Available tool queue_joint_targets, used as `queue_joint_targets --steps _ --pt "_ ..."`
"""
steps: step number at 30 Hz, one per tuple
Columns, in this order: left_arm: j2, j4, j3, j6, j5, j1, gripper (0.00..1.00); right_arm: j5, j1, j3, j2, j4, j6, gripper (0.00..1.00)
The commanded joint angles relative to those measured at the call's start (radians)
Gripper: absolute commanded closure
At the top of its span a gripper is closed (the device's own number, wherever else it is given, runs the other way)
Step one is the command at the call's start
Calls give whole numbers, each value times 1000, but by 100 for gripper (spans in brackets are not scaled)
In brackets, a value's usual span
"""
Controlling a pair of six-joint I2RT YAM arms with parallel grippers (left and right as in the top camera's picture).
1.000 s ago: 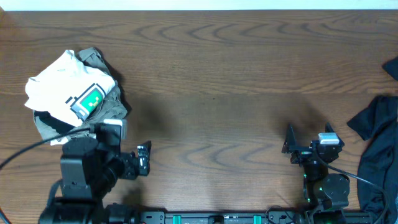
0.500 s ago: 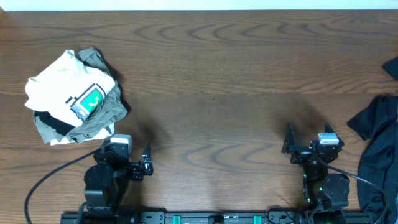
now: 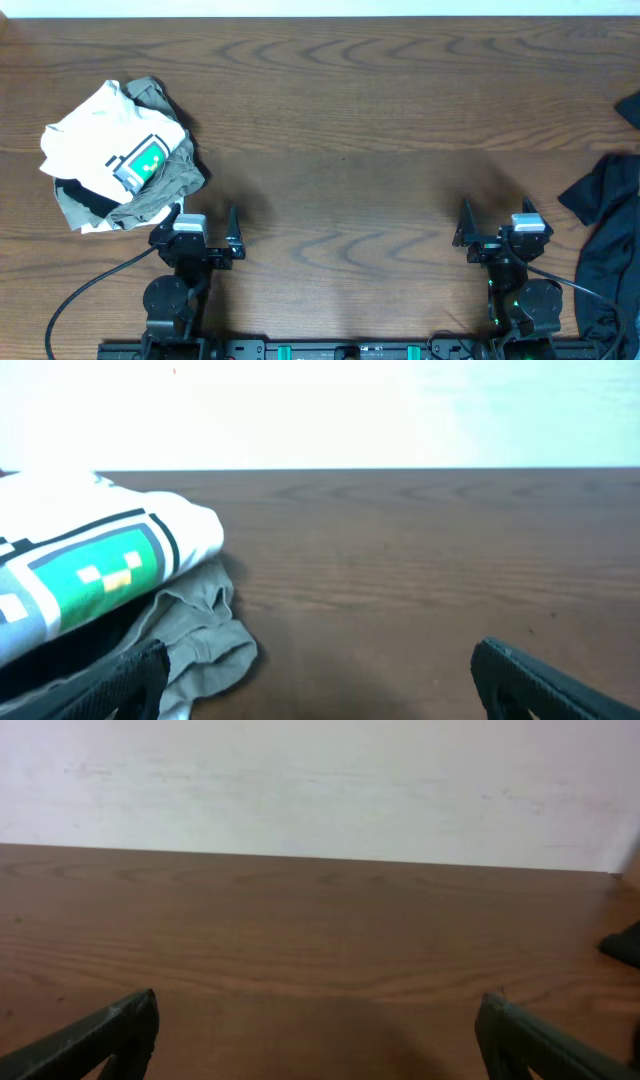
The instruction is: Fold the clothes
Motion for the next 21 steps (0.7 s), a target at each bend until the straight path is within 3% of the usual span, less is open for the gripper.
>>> queue_joint_targets --steps 1,21 --pt "-11 2 -33 14 -30 2 2 -6 -6 -2 -5 -3 -11 1" --pt "-11 53 -56 14 -29 -80 2 -6 -6 -2 -5 -3 -11 1"
